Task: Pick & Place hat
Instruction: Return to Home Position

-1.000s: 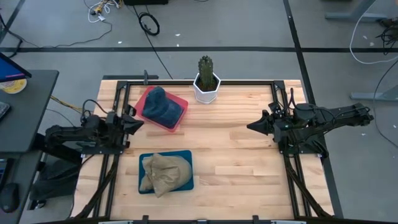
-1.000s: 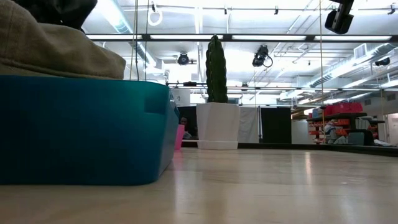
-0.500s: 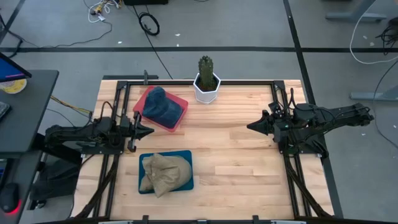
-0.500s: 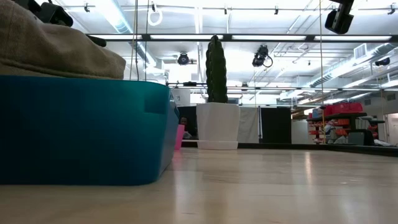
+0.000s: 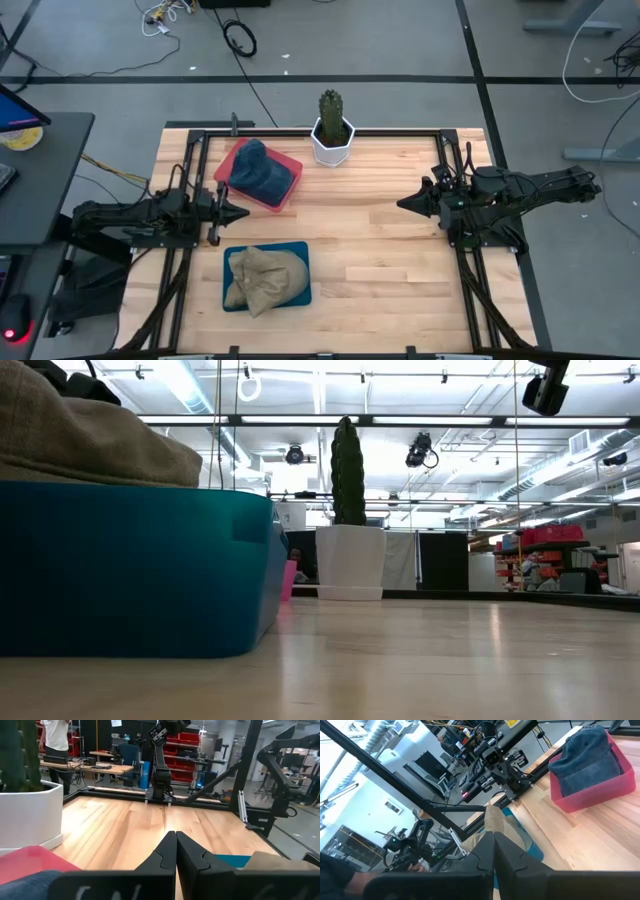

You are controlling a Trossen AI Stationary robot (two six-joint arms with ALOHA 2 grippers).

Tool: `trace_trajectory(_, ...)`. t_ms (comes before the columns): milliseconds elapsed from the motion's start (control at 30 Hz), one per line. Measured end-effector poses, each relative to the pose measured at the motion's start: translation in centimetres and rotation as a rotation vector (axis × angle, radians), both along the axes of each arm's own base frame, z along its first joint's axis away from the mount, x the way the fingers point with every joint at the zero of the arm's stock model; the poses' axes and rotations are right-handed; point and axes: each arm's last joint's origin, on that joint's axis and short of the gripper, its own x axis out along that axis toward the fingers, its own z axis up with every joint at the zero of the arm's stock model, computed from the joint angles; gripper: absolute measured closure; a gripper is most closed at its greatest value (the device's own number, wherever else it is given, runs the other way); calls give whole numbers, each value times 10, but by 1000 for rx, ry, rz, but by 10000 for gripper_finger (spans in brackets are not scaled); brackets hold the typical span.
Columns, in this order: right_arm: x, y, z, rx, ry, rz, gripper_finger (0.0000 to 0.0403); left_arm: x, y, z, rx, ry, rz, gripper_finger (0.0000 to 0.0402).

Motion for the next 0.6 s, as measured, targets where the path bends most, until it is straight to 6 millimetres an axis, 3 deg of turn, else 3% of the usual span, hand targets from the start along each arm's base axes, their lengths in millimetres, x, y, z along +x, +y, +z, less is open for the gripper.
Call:
trace_trajectory(400, -2, 0, 0, -148, -25, 16, 400, 0, 0, 0, -207, -6, 0, 386)
trace_trajectory(600, -7, -1, -20, -158, -123, 12, 401, 0, 0, 3, -208, -35, -2, 386)
